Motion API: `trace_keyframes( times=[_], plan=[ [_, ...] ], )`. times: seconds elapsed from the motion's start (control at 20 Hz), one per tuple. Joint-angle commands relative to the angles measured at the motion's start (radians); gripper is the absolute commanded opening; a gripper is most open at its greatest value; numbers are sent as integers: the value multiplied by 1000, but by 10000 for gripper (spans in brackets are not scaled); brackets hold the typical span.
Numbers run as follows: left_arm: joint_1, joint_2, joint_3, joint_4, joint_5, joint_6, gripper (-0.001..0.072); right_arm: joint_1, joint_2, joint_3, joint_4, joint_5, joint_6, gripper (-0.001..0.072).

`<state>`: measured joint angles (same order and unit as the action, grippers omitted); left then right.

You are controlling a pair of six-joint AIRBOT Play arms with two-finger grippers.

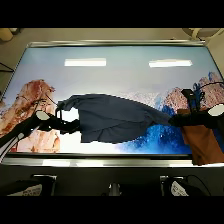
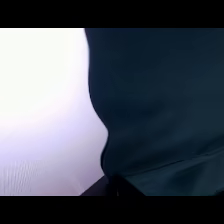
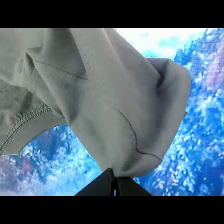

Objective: Fold the shirts.

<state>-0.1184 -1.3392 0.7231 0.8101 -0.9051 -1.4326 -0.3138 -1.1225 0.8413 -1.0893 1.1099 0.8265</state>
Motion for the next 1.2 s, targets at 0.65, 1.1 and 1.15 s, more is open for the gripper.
trace_keyframes(
  times=[0.65,1.1,1.15],
  plan=[
    [249,465,1304,84,-15,63,21,0,249,1255,-22,-105,67,15],
    [250,559,1165,301,-261,-64,22,0,246,1160,-100,537,204,16],
    [250,559,1094,301,-290,-63,22,0,219,1108,-102,617,214,15]
  ],
)
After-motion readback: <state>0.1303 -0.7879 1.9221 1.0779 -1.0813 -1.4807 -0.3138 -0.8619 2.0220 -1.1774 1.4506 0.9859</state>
